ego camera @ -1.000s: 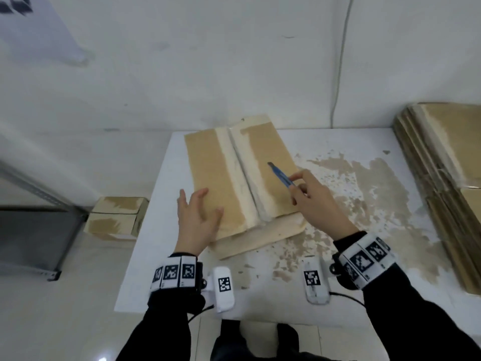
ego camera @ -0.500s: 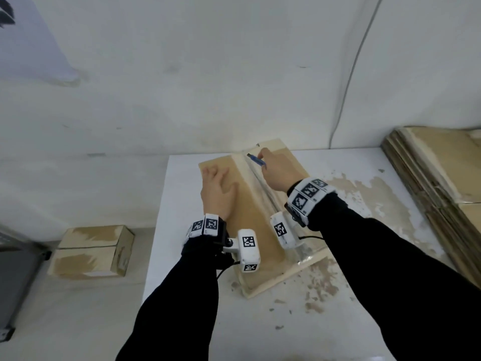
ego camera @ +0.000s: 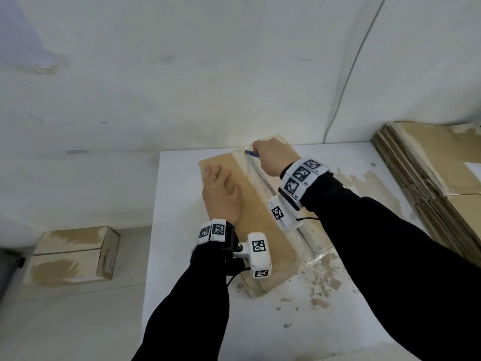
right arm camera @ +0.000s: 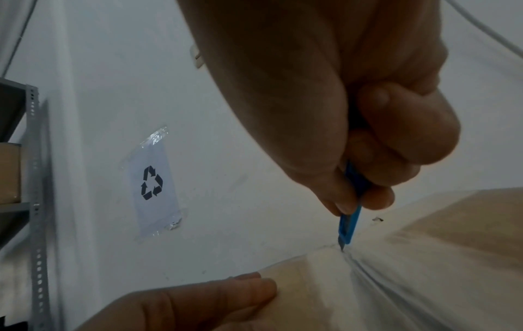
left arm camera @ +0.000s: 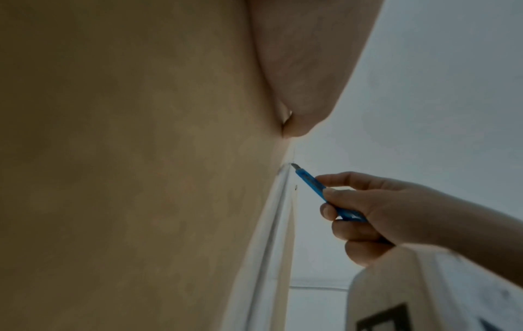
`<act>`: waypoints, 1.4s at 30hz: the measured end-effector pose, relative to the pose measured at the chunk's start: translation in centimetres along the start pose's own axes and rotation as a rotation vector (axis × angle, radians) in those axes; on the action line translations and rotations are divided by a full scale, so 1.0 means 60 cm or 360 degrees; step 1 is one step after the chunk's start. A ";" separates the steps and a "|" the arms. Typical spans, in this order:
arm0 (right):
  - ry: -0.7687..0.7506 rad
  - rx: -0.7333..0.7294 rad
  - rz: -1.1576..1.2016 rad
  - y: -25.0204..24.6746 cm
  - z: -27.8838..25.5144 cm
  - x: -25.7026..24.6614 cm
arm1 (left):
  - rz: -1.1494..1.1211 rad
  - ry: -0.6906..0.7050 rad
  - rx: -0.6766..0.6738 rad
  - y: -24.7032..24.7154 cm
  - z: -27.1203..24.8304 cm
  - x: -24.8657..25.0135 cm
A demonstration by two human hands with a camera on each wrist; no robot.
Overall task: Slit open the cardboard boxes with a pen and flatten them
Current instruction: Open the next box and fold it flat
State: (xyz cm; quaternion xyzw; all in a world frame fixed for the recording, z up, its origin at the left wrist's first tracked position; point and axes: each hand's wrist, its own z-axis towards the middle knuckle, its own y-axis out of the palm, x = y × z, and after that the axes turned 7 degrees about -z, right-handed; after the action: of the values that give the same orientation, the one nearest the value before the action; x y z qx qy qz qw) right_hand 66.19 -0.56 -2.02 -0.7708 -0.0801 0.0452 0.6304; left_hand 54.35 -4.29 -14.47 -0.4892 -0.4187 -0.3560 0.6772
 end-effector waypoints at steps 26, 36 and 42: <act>0.0083 -0.0165 0.0204 0.067 -0.216 0.077 | -0.0010 -0.0046 0.0000 0.004 0.003 0.005; 0.0055 0.0150 0.0272 0.040 -0.078 0.027 | -0.0052 -0.0027 0.0013 0.004 0.001 0.001; 0.0013 0.0043 -0.0034 0.030 -0.041 0.003 | 0.0000 0.0012 0.0004 0.004 0.003 -0.005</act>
State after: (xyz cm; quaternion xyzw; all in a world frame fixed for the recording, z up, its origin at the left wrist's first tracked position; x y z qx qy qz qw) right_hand 66.93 -3.25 -3.27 -0.7614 -0.0851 0.0365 0.6416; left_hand 54.43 -4.04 -14.80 -0.4869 -0.4166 -0.3574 0.6795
